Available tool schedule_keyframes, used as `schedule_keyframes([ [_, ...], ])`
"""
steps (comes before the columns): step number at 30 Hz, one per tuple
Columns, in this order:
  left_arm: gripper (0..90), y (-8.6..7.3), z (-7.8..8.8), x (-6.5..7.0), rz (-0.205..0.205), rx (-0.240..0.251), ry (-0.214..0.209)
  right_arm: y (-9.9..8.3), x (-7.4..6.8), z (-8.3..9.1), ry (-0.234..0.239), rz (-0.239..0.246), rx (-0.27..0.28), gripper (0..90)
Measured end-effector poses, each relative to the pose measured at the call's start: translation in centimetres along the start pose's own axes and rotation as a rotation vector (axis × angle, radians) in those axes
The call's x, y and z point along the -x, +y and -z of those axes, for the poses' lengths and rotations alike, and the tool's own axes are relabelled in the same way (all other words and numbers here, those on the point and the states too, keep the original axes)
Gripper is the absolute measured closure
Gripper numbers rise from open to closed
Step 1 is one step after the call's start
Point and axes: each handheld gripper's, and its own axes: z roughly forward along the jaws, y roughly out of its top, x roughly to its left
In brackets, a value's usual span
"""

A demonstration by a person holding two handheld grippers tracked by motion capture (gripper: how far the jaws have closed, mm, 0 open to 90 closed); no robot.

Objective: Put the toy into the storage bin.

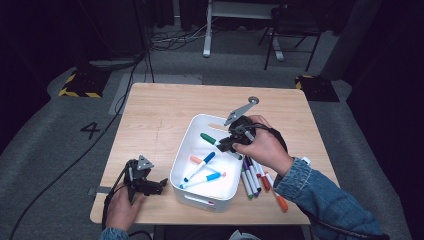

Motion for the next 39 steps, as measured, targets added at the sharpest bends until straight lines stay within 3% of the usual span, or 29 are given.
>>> schedule_keyframes([
  [9,0.0,0.0,0.0,0.0,0.000,0.000,0.000,-0.4,-0.4,-1.5,-0.006,0.061,-0.030,77.0],
  [28,0.0,0.0,0.0,0.0,0.001,0.000,-0.001,-0.7,-1.5,-4.3,0.001,0.094,-0.152,76.7],
  [30,0.0,0.0,0.0,0.0,0.001,0.000,-0.001,-0.8,-1.6,-4.5,0.008,0.085,-0.157,70.4],
  [34,0.0,0.0,0.0,0.0,-0.002,0.000,-0.001,-0.8,-1.6,-4.1,-0.004,0.096,-0.088,53.4],
  [36,0.0,0.0,0.0,0.0,0.001,0.000,-0.003,-0.7,-1.7,-3.4,-0.003,0.083,-0.044,52.6],
  [39,0.0,0.0,0.0,0.0,-0.002,-0.001,-0.002,-0.8,-1.8,-2.2,-0.009,0.059,-0.026,51.5],
])
